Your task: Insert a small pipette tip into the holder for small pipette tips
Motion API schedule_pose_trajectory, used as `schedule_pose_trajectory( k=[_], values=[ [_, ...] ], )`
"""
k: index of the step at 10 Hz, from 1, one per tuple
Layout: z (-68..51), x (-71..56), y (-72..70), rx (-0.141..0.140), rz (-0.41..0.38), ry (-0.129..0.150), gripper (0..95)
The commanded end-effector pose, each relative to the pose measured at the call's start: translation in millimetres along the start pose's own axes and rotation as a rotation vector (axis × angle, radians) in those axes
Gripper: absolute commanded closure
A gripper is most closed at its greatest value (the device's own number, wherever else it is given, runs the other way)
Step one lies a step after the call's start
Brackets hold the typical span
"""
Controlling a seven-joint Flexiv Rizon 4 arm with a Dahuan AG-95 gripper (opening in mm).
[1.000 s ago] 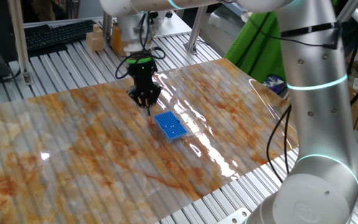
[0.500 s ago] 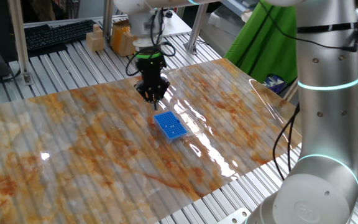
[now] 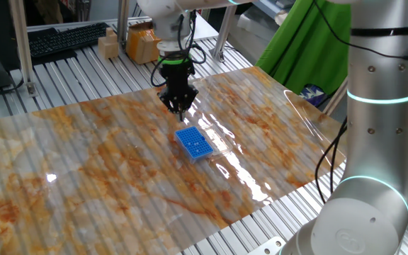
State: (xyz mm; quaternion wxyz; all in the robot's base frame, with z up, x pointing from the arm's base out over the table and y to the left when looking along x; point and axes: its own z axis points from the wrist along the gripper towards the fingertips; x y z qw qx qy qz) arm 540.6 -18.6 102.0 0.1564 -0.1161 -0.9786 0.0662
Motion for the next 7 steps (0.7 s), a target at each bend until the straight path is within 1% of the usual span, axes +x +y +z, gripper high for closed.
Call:
schedule_pose_trajectory(
  k=[1, 2, 4, 7],
  values=[
    [-1.0, -3.4, -6.4, 0.003, 0.002, -0.041, 95.0],
    [-1.4, -6.2, -9.5, 0.004, 0.002, -0.056, 95.0],
    [-3.3, -11.4, -15.0, 0.004, 0.001, -0.074, 95.0],
    [-3.1, -16.4, -20.1, -0.009, 0.008, -0.117, 95.0]
  ],
)
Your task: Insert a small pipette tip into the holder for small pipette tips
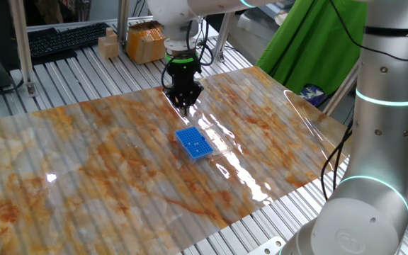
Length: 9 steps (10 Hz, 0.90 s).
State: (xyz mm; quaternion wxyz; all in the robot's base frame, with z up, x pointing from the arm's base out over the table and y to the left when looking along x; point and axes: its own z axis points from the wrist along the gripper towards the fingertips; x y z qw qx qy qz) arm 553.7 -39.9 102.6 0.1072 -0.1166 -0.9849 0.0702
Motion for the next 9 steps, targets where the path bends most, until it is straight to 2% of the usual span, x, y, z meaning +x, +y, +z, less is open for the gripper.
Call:
schedule_pose_trajectory(
  k=[1, 2, 3, 9],
  values=[
    [-0.4, 0.0, -2.9, -0.009, 0.003, -0.029, 95.0],
    [-0.3, -0.1, -3.5, -0.015, 0.0, -0.057, 95.0],
    [-0.3, 0.0, -3.7, -0.018, -0.002, -0.072, 95.0],
    [0.8, -1.5, -5.3, -0.031, -0.014, -0.119, 95.0]
  ],
)
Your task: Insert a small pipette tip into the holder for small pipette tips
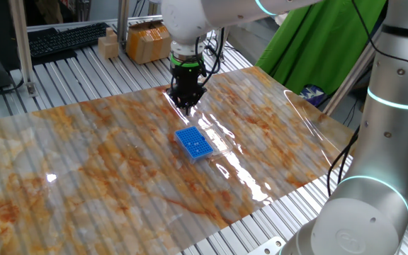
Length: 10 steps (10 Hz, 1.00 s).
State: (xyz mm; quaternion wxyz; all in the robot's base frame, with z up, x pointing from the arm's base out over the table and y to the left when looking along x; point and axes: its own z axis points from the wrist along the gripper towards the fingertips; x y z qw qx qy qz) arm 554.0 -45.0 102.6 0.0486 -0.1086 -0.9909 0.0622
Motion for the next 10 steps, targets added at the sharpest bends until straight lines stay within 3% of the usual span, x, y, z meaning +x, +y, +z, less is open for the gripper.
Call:
schedule_pose_trajectory(
  k=[1, 10],
  values=[
    [0.9, -0.5, -1.0, -0.004, -0.005, -0.005, 95.0],
    [3.7, -3.7, -3.2, -0.02, -0.027, -0.062, 95.0]
  ],
)
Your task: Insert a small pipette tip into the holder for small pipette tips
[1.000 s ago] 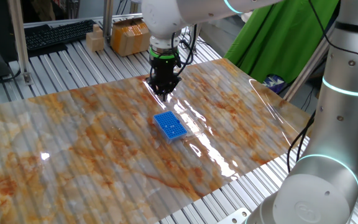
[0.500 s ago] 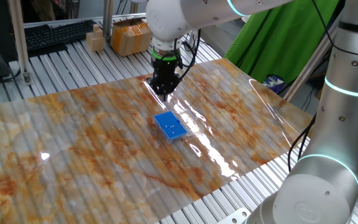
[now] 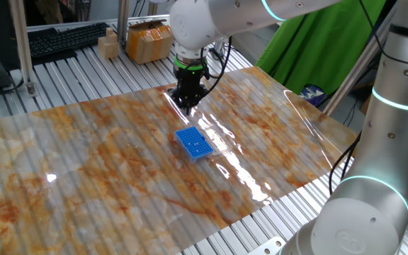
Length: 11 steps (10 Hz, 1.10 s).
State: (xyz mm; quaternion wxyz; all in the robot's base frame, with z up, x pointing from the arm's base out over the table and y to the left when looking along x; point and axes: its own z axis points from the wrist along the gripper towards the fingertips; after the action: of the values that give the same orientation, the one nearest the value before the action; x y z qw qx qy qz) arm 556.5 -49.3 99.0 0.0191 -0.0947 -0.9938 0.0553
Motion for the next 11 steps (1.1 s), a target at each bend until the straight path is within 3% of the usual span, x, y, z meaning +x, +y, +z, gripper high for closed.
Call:
schedule_pose_trajectory(
  k=[1, 7, 8, 11],
  values=[
    [0.2, -0.4, -0.3, -0.004, -0.006, -0.017, 95.0],
    [4.6, -4.8, -2.3, -0.039, -0.005, -0.036, 95.0],
    [6.1, -6.2, -3.0, -0.061, -0.003, -0.04, 95.0],
    [7.9, -8.1, -3.7, -0.069, -0.002, -0.05, 95.0]
  ],
)
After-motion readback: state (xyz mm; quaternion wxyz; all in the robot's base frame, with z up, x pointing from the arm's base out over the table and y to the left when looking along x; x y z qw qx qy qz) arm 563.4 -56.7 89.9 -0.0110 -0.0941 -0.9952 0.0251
